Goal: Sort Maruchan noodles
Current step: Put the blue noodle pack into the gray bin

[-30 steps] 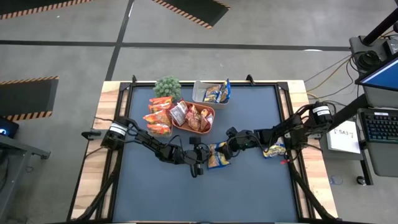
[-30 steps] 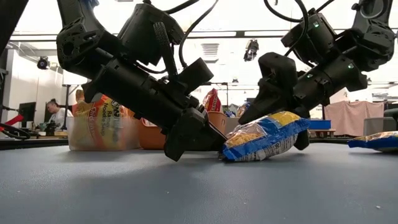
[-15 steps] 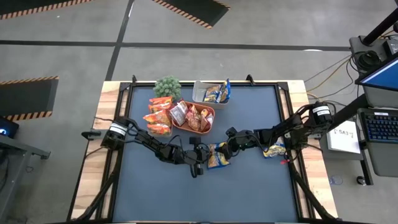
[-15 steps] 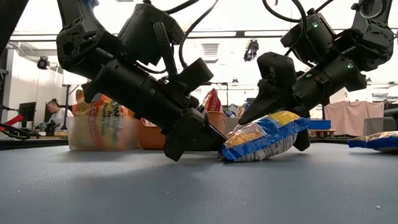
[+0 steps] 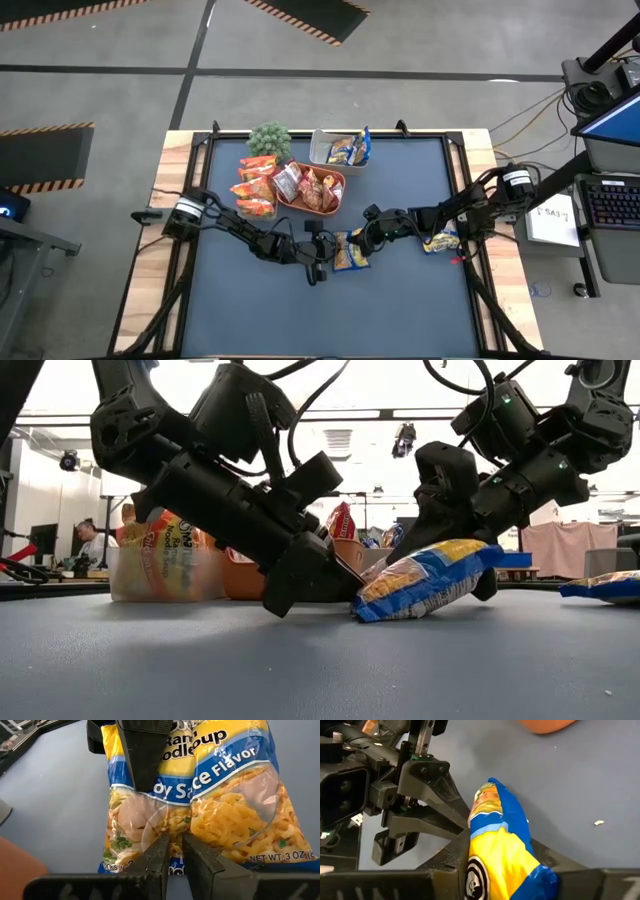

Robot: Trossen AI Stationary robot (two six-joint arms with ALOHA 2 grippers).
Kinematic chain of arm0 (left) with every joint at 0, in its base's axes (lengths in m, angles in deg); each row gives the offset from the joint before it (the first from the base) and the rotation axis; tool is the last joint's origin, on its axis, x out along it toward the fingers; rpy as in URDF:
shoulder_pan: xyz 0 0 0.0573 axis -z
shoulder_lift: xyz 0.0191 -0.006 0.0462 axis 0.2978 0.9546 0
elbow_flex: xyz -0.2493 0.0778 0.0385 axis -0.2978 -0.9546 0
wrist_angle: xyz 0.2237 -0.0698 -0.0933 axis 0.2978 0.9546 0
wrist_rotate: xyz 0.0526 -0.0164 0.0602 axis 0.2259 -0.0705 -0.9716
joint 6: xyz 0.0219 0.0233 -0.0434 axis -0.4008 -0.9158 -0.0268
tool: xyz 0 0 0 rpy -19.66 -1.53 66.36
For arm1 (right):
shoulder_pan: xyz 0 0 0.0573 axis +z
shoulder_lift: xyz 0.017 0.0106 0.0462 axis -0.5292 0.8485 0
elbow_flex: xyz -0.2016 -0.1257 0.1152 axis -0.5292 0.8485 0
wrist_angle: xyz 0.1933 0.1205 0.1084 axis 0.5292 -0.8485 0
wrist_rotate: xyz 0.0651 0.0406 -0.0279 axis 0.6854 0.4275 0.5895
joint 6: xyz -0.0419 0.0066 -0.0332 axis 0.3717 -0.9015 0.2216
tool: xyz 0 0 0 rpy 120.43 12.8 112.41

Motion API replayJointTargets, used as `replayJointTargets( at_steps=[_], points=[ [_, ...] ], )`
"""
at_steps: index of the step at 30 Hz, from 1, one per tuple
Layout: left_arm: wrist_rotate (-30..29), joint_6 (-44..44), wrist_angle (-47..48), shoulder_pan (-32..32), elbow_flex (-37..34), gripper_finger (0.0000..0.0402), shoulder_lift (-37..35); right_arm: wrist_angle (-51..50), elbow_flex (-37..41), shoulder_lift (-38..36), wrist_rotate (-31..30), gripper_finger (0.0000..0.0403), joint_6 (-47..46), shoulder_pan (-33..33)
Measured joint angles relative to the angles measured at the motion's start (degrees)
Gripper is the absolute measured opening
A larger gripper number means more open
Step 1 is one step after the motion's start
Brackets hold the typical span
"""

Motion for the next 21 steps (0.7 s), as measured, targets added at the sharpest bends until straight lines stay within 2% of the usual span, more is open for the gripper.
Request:
replayJointTargets(
  at_steps=[10, 21],
  points=[
    [-0.4, -1.3, 8.9, 0.3, -0.1, 0.0039, -6.7, -0.9, 0.0, -3.3, 2.0, 0.0105, 1.4, 0.0],
    [-0.6, -4.7, 14.6, 1.4, -3.6, 0.0039, -19.8, -3.7, 0.1, -10.8, 2.0, 0.0105, 5.3, 0.0]
  ],
)
